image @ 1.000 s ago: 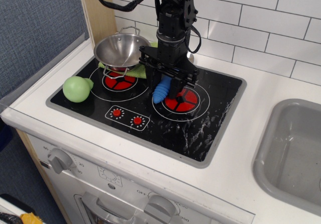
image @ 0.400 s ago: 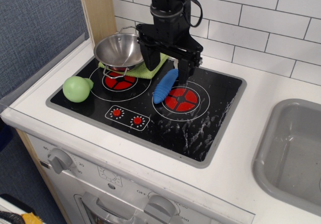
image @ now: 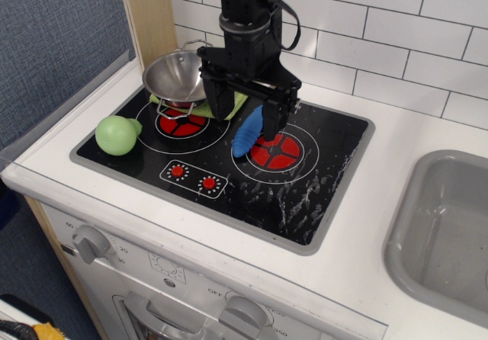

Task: Move the blue spoon to the right of the silver bowl.

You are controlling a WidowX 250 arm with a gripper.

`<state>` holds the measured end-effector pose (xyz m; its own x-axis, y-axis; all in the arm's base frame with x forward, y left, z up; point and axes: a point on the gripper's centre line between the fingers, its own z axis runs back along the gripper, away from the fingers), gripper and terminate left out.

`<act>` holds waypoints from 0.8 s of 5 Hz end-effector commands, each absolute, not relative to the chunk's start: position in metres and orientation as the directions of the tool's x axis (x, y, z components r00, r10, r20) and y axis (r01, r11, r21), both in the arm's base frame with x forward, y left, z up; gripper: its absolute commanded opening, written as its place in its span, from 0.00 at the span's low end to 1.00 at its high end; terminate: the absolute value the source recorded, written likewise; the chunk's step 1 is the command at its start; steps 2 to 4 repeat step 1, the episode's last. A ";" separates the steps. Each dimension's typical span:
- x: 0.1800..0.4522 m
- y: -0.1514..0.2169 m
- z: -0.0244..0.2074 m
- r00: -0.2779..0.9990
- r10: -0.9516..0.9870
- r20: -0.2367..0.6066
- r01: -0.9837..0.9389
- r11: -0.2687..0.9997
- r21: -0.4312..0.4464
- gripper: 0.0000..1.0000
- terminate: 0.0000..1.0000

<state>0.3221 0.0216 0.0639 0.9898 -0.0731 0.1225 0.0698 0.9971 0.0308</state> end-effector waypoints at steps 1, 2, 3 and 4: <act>0.321 0.022 0.086 0.979 -0.079 0.187 0.072 0.997 0.043 1.00 1.00; 0.321 0.022 0.086 0.979 -0.079 0.187 0.072 0.997 0.043 1.00 1.00; 0.321 0.022 0.086 0.979 -0.079 0.187 0.072 0.997 0.043 1.00 1.00; 0.321 0.022 0.086 0.979 -0.079 0.187 0.072 0.997 0.043 1.00 1.00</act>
